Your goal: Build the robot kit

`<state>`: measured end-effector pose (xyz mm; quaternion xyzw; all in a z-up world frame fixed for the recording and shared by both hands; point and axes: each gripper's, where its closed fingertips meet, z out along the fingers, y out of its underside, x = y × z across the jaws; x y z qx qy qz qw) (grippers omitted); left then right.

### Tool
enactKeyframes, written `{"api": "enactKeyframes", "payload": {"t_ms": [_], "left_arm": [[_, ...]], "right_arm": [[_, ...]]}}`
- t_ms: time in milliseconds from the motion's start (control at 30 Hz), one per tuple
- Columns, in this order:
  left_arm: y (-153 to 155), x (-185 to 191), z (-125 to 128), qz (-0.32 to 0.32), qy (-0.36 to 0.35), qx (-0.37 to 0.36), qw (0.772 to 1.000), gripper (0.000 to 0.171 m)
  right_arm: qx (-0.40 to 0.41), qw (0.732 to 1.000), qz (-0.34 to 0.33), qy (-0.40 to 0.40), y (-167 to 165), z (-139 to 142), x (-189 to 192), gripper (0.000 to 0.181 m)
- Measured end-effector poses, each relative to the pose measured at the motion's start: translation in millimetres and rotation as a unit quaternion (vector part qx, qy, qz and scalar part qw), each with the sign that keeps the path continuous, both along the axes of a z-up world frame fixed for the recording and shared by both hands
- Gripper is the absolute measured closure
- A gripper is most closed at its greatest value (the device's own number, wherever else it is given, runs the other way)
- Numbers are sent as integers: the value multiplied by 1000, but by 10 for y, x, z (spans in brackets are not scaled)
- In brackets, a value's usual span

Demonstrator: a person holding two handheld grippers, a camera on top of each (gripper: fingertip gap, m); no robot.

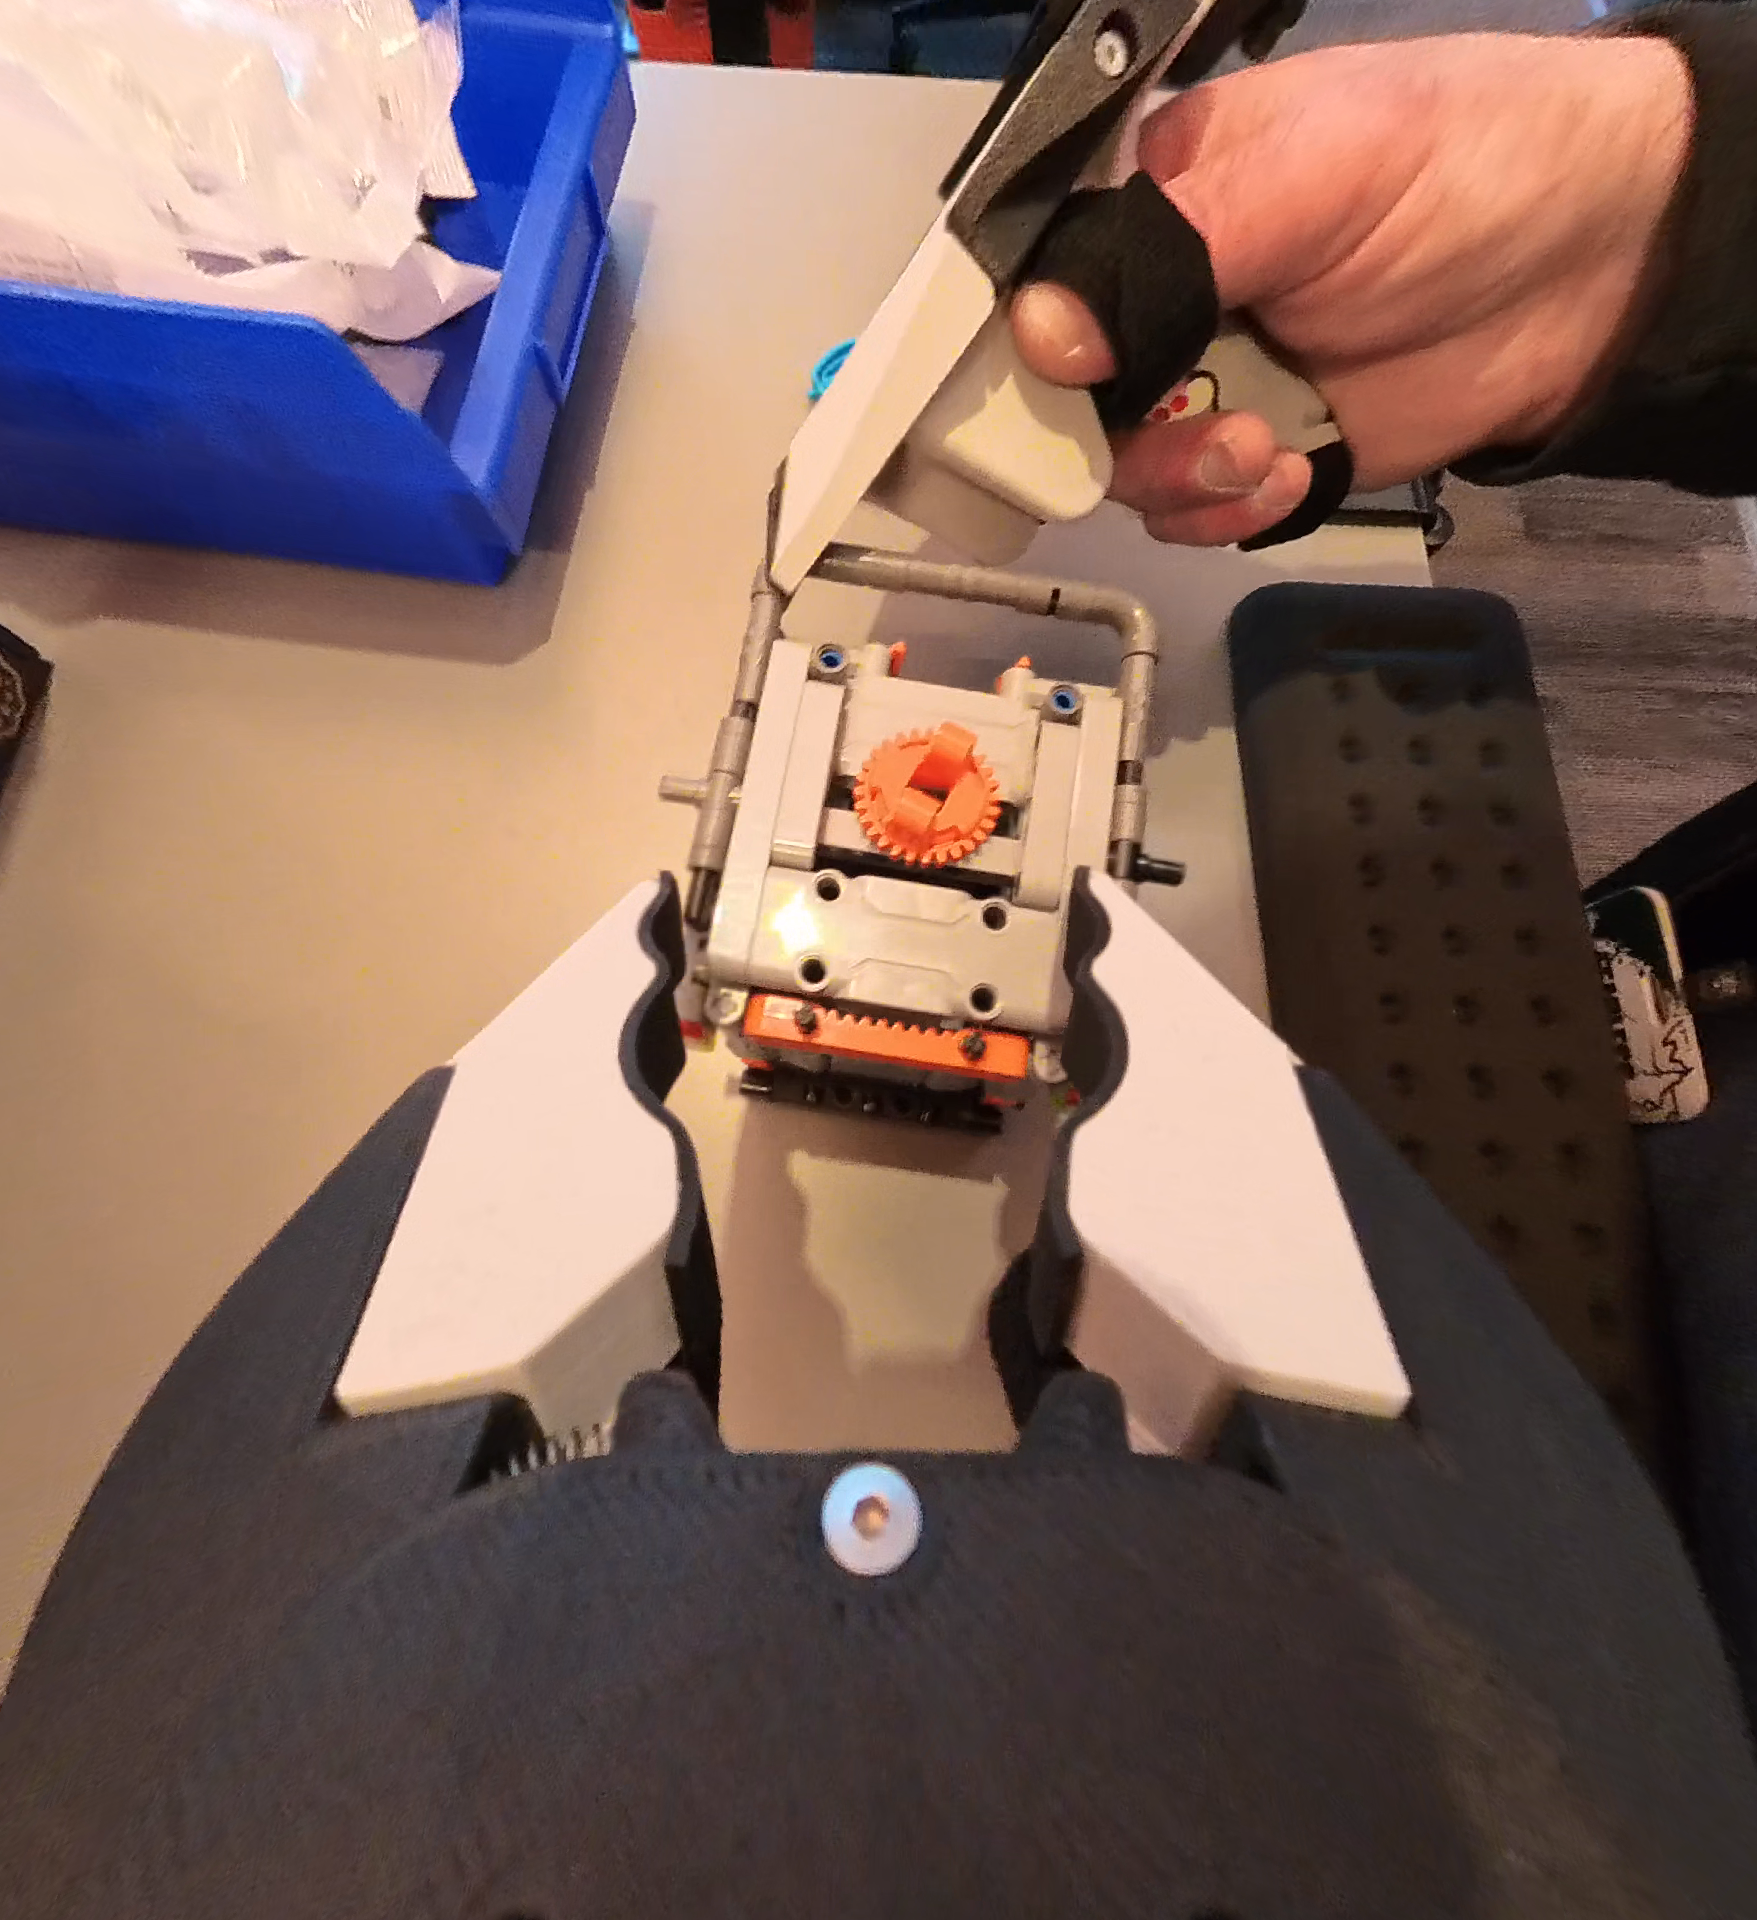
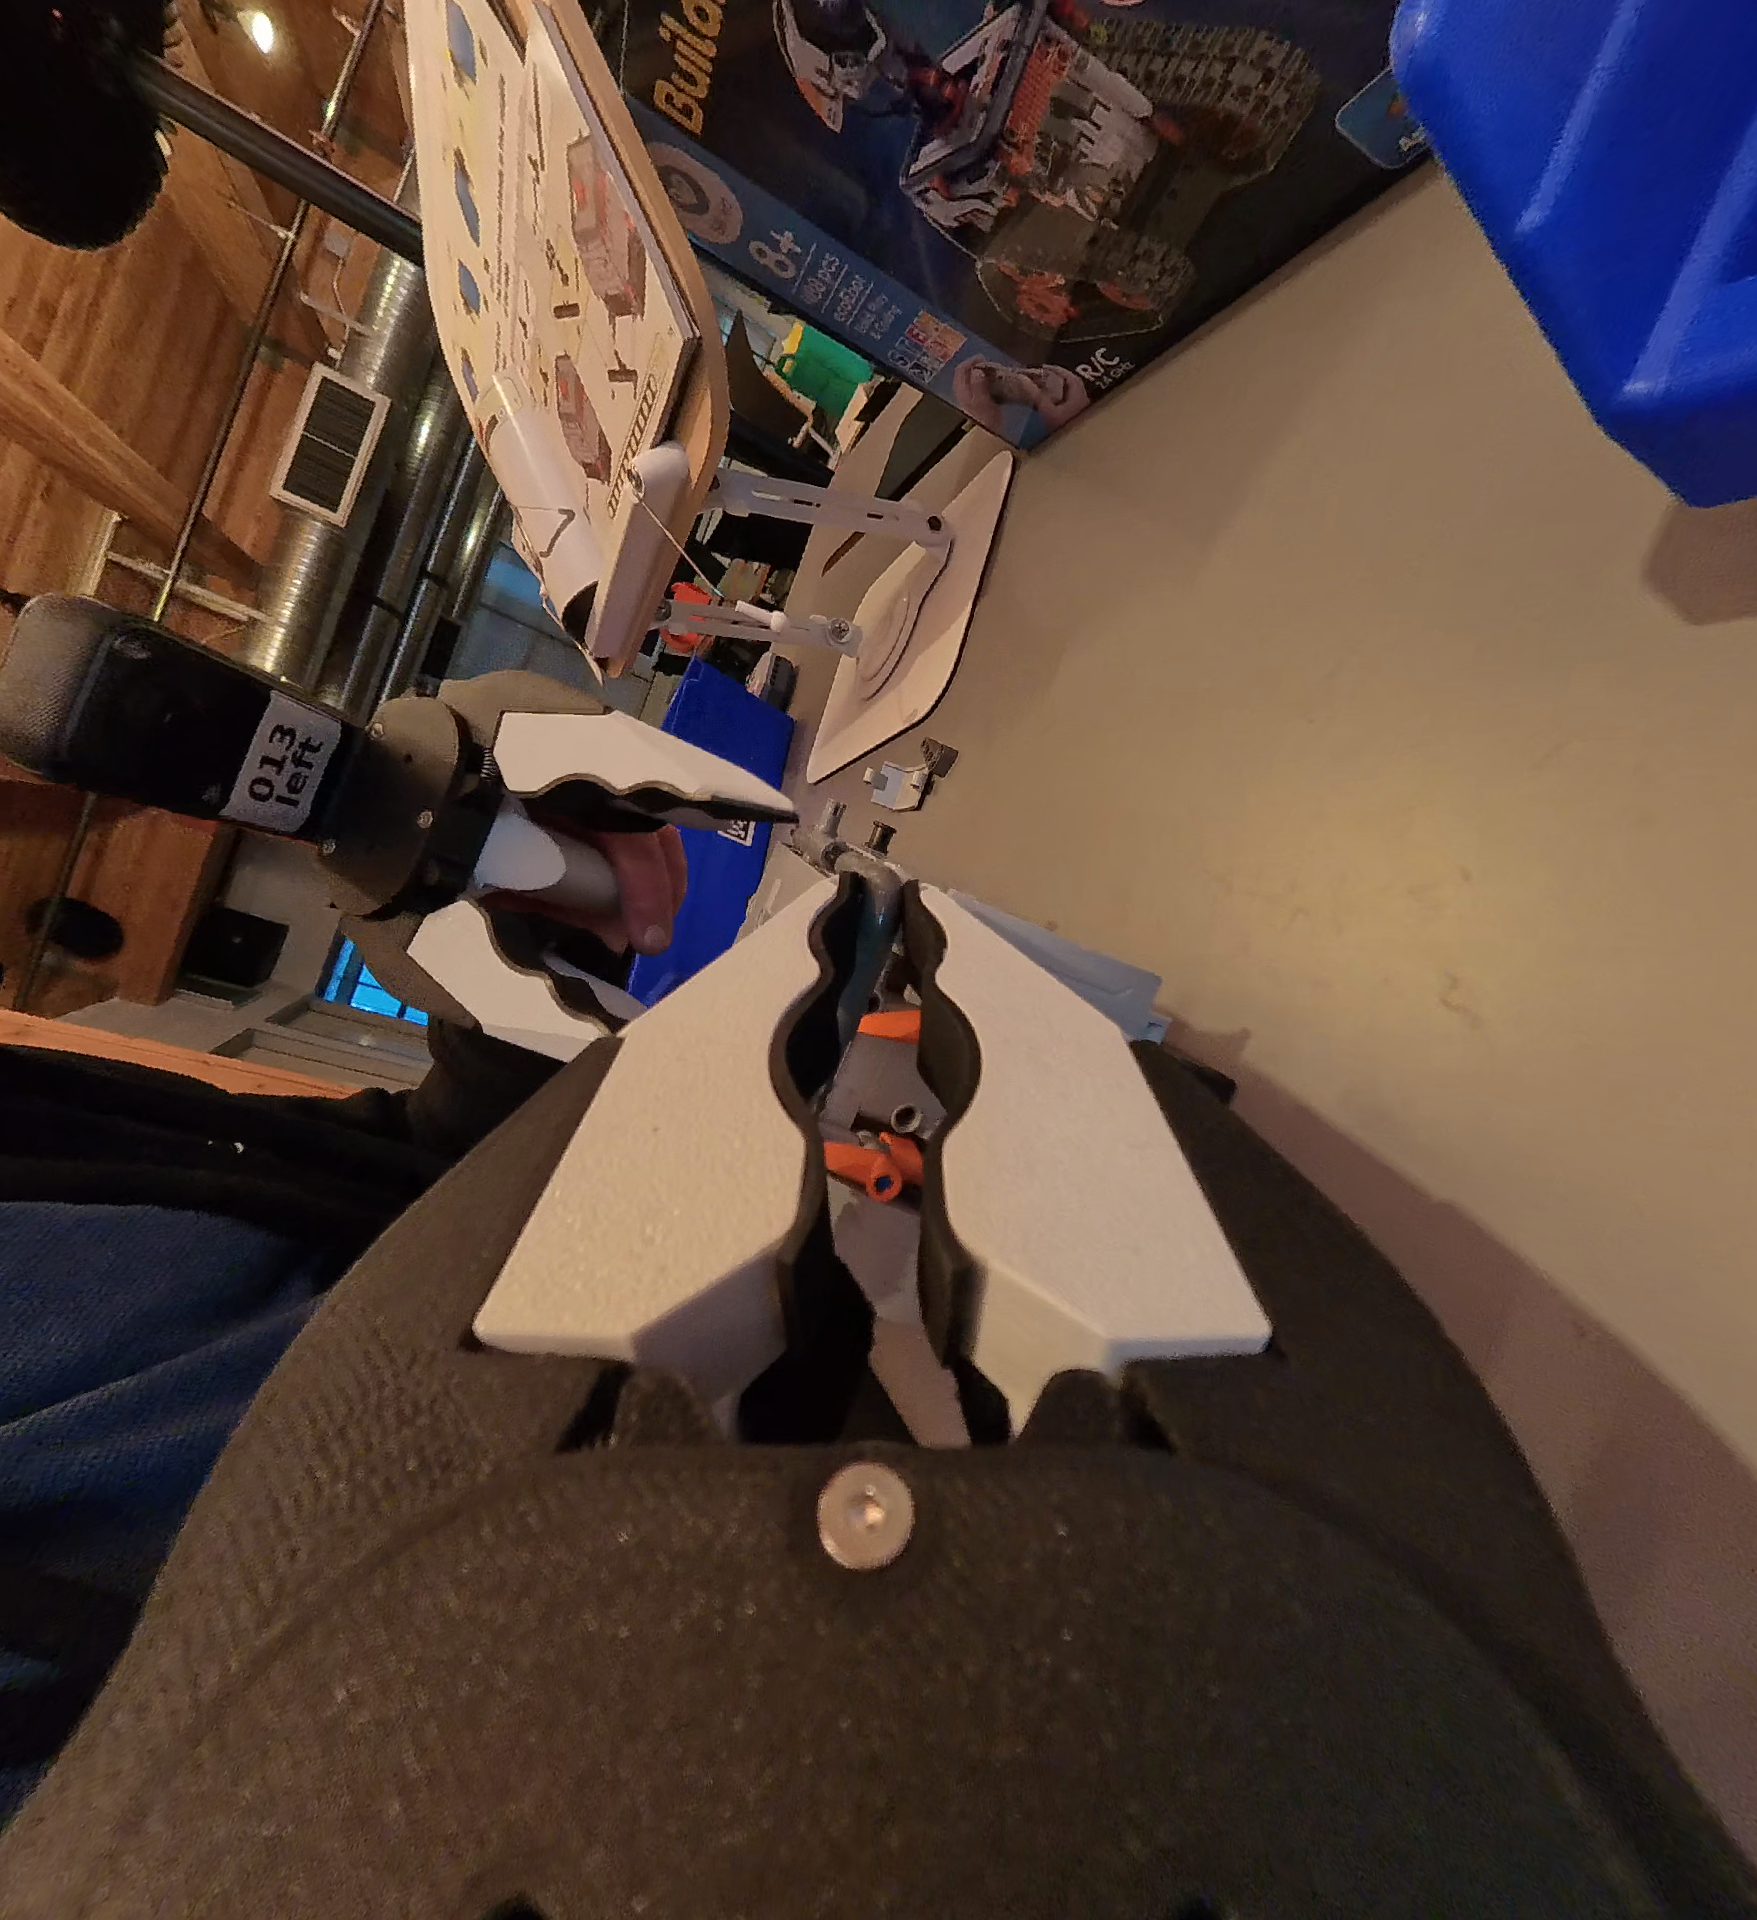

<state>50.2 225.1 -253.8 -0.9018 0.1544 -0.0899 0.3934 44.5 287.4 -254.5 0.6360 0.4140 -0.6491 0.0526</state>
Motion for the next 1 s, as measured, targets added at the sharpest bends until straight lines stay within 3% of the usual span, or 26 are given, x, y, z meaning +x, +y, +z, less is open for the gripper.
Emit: {"api": "enactKeyframes", "payload": {"t_ms": [533, 700, 800, 900, 1000], "left_arm": [[37, 42, -38, 19, -50, 22, 998, 102], [-82, -65, 64, 18, -93, 21, 995, 115], [-96, -221, 90, 25, -92, 21, 995, 134], [-83, -278, 163, 22, -136, 24, 990, 155], [-102, -322, 35, 14, -134, -4, 991, 171]], "right_arm": [[-25, 999, -16, 16, -28, 0, -54, 176], [-25, 1000, -10, 16, -50, 1, -63, 176], [-28, 999, -9, 16, -52, 1, -71, 176], [-30, 999, -9, 16, -53, 0, -74, 176], [-32, 999, -7, 16, -59, -2, -73, 176]]}}
